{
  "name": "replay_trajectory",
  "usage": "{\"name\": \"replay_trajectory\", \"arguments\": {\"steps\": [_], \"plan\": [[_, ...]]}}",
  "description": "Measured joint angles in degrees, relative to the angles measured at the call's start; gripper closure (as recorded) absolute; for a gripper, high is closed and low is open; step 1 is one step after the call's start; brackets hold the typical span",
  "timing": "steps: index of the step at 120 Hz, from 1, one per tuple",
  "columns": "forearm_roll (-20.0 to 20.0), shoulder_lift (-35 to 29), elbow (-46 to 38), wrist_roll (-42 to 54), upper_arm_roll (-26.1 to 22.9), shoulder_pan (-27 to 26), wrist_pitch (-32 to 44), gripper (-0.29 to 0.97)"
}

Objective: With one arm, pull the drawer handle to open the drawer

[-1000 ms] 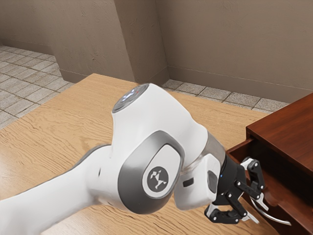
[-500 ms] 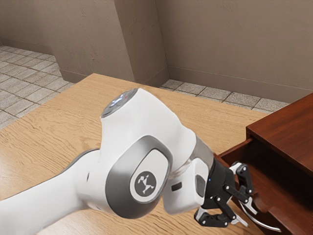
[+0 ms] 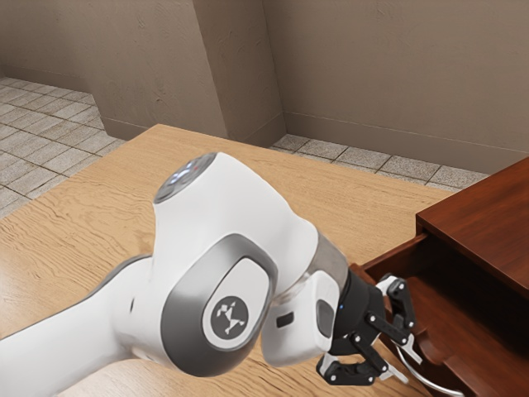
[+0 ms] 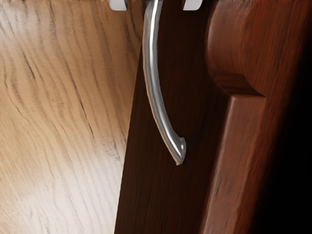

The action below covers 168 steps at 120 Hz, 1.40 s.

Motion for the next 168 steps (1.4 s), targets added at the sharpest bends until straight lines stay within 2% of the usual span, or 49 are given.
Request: {"name": "replay_trajectory", "arguments": {"steps": [66,107,138,156,164,168], "plan": [[0.00,-2.19,-1.50,-0.05,1.80,-1.93,-0.15,0.62],[0.14,-4.47,-3.68,-0.25,5.79,-5.82,-0.31,0.63],[0.15,-5.78,-4.36,-0.51,6.48,-8.24,-0.32,0.61],[0.22,-6.87,-5.18,-0.69,9.58,-11.14,-0.58,0.61],[1.05,-7.85,-5.23,-0.82,13.54,-14.25,-1.19,0.60],[3.45,-9.06,-4.62,-1.13,17.02,-16.25,-2.46,0.55]]}}
